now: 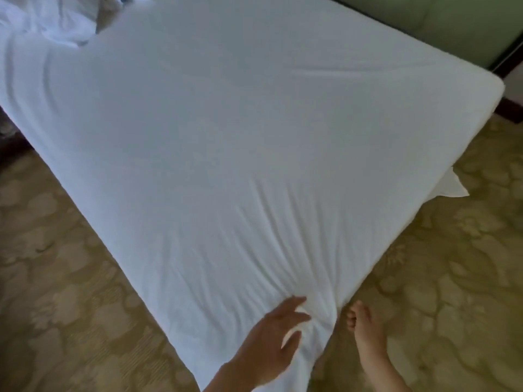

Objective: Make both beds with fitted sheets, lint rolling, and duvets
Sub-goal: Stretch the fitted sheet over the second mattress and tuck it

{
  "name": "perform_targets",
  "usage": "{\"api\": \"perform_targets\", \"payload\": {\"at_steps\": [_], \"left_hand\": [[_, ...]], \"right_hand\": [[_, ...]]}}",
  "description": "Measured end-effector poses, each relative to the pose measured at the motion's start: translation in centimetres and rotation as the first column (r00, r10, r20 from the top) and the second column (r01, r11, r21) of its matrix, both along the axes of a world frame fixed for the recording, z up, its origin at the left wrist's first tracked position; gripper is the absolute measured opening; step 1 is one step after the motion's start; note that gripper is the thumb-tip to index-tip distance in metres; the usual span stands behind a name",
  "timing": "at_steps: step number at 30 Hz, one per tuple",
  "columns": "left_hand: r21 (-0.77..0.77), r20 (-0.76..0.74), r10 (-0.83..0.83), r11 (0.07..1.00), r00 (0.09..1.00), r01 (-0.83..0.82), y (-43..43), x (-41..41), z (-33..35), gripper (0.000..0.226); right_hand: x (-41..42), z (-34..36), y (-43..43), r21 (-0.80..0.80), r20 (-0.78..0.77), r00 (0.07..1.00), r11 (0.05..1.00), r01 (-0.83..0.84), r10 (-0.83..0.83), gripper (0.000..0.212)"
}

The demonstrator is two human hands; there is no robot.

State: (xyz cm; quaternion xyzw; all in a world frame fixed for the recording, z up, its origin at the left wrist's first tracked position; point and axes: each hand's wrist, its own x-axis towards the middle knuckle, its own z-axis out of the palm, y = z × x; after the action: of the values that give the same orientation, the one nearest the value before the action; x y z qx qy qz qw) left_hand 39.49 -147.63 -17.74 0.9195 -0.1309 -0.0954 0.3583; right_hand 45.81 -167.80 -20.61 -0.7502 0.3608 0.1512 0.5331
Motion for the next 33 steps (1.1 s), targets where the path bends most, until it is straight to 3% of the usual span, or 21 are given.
{"api": "perform_targets", "payload": {"at_steps": [2,4,5,7,9,10,12,13,14,15,16,19,21,23,24,25,28,30,31,33], "left_hand": [[0.14,0.027,0.413,0.9,0.91,-0.412,1.5,2.7,-1.4,0.047],[0.345,-0.049,0.628,0.74,0.777,-0.577,1.2,5.6,-2.0,0.06],[0.408,-0.071,0.612,0.739,0.788,-0.537,-0.4,6.6,-2.4,0.062],[0.445,-0.068,0.35,0.849,0.934,-0.285,-5.2,7.4,-3.0,0.059],[0.299,0.011,-0.004,0.954,1.0,0.0,-9.2,8.9,-2.4,0.045],[0.164,0.048,-0.034,0.986,0.998,0.026,-10.3,10.5,-1.8,0.041],[-0.058,0.02,0.262,0.964,0.965,-0.26,-11.5,14.2,-2.0,0.043],[-0.032,0.029,0.496,0.868,0.868,-0.495,-12.2,15.7,-2.5,0.046],[0.093,0.011,0.698,0.712,0.716,-0.696,-12.9,17.1,-2.9,0.053],[0.231,-0.021,0.818,0.564,0.575,-0.793,-14.1,18.2,-3.0,0.062],[0.334,-0.08,0.844,0.524,0.531,-0.783,-15.8,19.1,-3.2,0.067],[0.303,-0.169,0.729,0.679,0.664,-0.668,-22.1,21.1,-3.1,0.063],[0.095,-0.288,0.644,0.756,0.709,-0.648,-25.3,22.1,-2.8,0.056],[-0.187,-0.428,0.564,0.71,0.706,-0.679,-28.0,22.9,-1.3,0.04],[-0.253,-0.479,0.575,0.633,0.663,-0.732,-29.2,23.3,-0.3,0.032],[-0.232,-0.551,0.624,0.524,0.555,-0.819,-30.2,23.6,0.5,0.028],[-0.064,-0.69,0.72,0.034,0.07,-0.997,-31.2,23.1,-0.1,0.028],[0.017,-0.769,0.593,-0.354,-0.239,-0.935,-30.1,22.0,-0.8,0.008],[0.059,-0.8,0.493,-0.502,-0.342,-0.863,-29.4,21.6,-0.9,0.007],[0.082,-0.831,0.364,-0.667,-0.42,-0.74,-28.2,20.5,-1.4,0.013]], "right_hand": [[2.7,0.7,-0.5,-0.006,0.047,0.999,1.0,-0.021,0.021,0.028],[5.4,0.4,-1.5,-0.018,0.077,0.995,0.998,-0.055,0.057,0.026],[6.8,0.1,-2.1,-0.029,0.082,0.994,0.997,-0.069,0.071,0.025],[9.8,-0.2,-3.3,-0.05,0.079,0.991,0.993,-0.106,0.11,0.024],[13.1,-0.7,-5.0,-0.088,0.091,0.988,0.989,-0.116,0.124,0.024],[14.8,-0.9,-6.1,-0.095,0.099,0.987,0.989,-0.115,0.124,0.025],[18.4,-0.7,-8.3,-0.088,0.106,0.978,0.982,-0.168,0.177,0.026],[20.2,-0.5,-9.8,-0.066,0.097,0.971,0.975,-0.211,0.217,0.024],[21.9,-0.3,-11.5,-0.035,0.076,0.963,0.966,-0.255,0.257,0.023],[23.4,0.1,-13.1,0.002,0.056,0.952,0.954,-0.3,0.3,0.021],[24.8,0.5,-14.6,0.031,0.045,0.939,0.939,-0.344,0.342,0.018],[29.2,1.6,-18.3,0.069,0.018,0.89,0.888,-0.455,0.455,0.015],[31.6,1.7,-19.5,0.075,-0.028,0.859,0.858,-0.508,0.511,0.011],[33.1,1.4,-19.6,0.089,-0.088,0.841,0.845,-0.528,0.534,0.008],[33.7,1.3,-19.3,0.092,-0.11,0.829,0.836,-0.541,0.548,0.009],[34.0,1.2,-19.0,0.088,-0.126,0.816,0.826,-0.557,0.564,0.012],[34.2,0.4,-18.4,0.082,-0.172,0.814,0.832,-0.549,0.555,0.023],[33.8,0.0,-18.6,0.099,-0.177,0.852,0.87,-0.484,0.494,0.021],[33.6,-0.1,-18.6,0.109,-0.167,0.868,0.884,-0.455,0.468,0.021],[33.1,-0.5,-18.8,0.137,-0.131,0.895,0.902,-0.41,0.427,0.025]]}}
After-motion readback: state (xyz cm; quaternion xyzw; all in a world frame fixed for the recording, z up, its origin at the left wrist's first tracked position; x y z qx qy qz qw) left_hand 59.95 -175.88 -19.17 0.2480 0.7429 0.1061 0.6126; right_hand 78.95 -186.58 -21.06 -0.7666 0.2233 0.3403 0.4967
